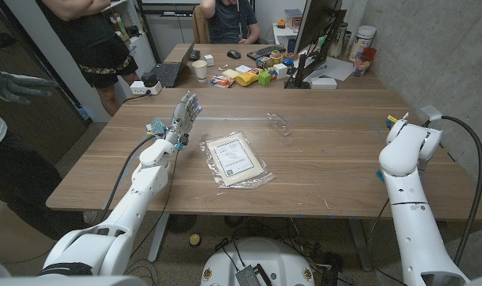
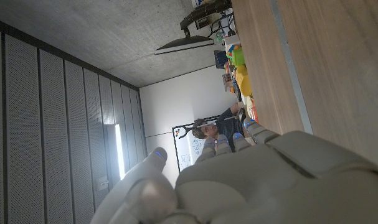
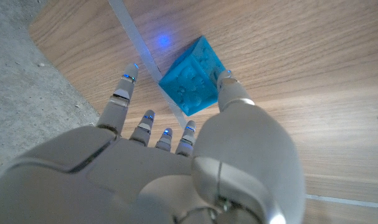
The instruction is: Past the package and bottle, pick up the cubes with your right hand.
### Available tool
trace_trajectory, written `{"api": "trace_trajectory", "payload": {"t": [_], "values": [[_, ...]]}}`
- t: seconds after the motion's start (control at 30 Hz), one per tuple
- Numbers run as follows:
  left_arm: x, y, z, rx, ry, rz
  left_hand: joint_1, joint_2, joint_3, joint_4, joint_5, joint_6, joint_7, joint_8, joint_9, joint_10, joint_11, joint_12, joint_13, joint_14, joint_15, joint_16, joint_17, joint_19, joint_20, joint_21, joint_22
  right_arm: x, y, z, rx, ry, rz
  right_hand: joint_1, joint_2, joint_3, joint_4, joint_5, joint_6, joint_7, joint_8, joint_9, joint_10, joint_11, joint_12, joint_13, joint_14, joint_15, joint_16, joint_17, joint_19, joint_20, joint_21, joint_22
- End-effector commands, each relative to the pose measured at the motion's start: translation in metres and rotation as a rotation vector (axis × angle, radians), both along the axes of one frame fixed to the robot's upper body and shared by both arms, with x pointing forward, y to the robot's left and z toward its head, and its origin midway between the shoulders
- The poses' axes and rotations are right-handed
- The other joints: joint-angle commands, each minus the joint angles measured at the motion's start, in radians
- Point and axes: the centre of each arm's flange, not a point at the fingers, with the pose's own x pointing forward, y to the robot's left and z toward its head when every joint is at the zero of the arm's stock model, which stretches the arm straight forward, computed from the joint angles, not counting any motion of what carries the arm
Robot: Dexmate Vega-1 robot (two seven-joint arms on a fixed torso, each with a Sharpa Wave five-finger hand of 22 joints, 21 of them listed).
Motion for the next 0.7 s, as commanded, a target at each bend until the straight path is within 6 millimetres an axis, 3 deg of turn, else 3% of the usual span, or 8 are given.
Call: {"api": "trace_trajectory", "payload": {"t": [0.03, 0.2, 0.23, 0.37, 0.53, 0.7], "values": [[-0.0013, 0.0013, 0.0003, -0.007, -0.003, 0.004, -0.010, 0.058, -0.007, 0.001, 0.004, 0.000, -0.001, 0.007, 0.003, -0.007, 0.002, 0.007, 0.003, -0.040, 0.001, 0.007, 0.003, -0.009, 0.000, 0.010, 0.006, 0.0093, 0.0040, -0.0034, 0.016, 0.056, 0.026, 0.100, 0.044, 0.019, -0.008, -0.006, -0.026, -0.001, 0.004, 0.004, -0.034, -0.015, 0.008, 0.003, -0.005, -0.014, 0.007, 0.005, 0.038, -0.046, 0.008, 0.001], [-0.0009, 0.0013, 0.0003, -0.006, -0.004, 0.005, -0.010, 0.057, -0.009, 0.002, 0.005, 0.000, 0.000, 0.007, 0.003, -0.006, 0.003, 0.007, 0.003, -0.040, 0.000, 0.007, 0.003, -0.008, 0.000, 0.010, 0.006, 0.0096, 0.0048, -0.0016, 0.005, 0.056, 0.007, 0.230, 0.121, 0.039, -0.008, -0.057, -0.026, -0.002, 0.015, 0.006, -0.035, -0.051, 0.021, 0.004, 0.018, -0.040, 0.019, 0.008, 0.093, -0.131, 0.010, 0.001], [-0.0008, 0.0013, 0.0004, -0.007, -0.003, 0.003, -0.011, 0.057, -0.010, 0.002, 0.005, 0.000, 0.000, 0.007, 0.003, -0.007, 0.002, 0.007, 0.003, -0.040, 0.000, 0.007, 0.003, -0.008, -0.001, 0.010, 0.006, 0.0094, 0.0048, -0.0011, 0.007, 0.051, 0.007, 0.267, 0.139, 0.036, -0.007, -0.074, -0.011, -0.001, 0.021, 0.007, -0.015, -0.060, 0.028, 0.004, 0.040, -0.054, 0.025, 0.009, 0.121, -0.167, 0.014, 0.002], [-0.0003, 0.0014, 0.0007, -0.008, -0.005, 0.004, -0.011, 0.057, -0.011, 0.002, 0.005, 0.001, -0.001, 0.007, 0.003, -0.006, 0.001, 0.007, 0.003, -0.040, -0.001, 0.007, 0.003, -0.008, -0.001, 0.010, 0.006, 0.0095, 0.0047, 0.0000, 0.012, 0.040, 0.005, 0.294, 0.146, 0.011, 0.002, -0.084, 0.030, -0.001, 0.033, 0.010, 0.038, -0.062, 0.043, 0.005, 0.101, -0.073, 0.043, 0.012, 0.172, -0.210, 0.018, 0.002], [0.0000, 0.0023, 0.0013, -0.006, -0.006, 0.008, -0.012, 0.057, -0.013, 0.003, 0.006, 0.001, -0.001, 0.007, 0.003, -0.006, 0.001, 0.007, 0.003, -0.040, -0.001, 0.007, 0.003, -0.008, -0.001, 0.010, 0.006, 0.0098, 0.0045, 0.0014, 0.018, 0.027, 0.002, 0.333, 0.159, -0.021, 0.005, -0.084, 0.102, 0.000, 0.045, 0.010, 0.097, -0.061, 0.054, 0.007, 0.170, -0.094, 0.060, 0.020, 0.242, -0.307, 0.022, 0.002], [0.0005, 0.0028, 0.0013, -0.007, -0.005, 0.007, -0.012, 0.056, -0.015, 0.003, 0.006, 0.001, -0.001, 0.007, 0.003, -0.006, 0.001, 0.007, 0.003, -0.040, -0.001, 0.007, 0.003, -0.008, -0.001, 0.010, 0.006, 0.0099, 0.0045, 0.0030, 0.021, 0.020, -0.001, 0.348, 0.166, -0.048, 0.012, -0.083, 0.177, 0.001, 0.057, 0.011, 0.165, -0.038, 0.070, 0.010, 0.226, -0.121, 0.078, 0.029, 0.289, -0.343, 0.022, 0.001]]}}
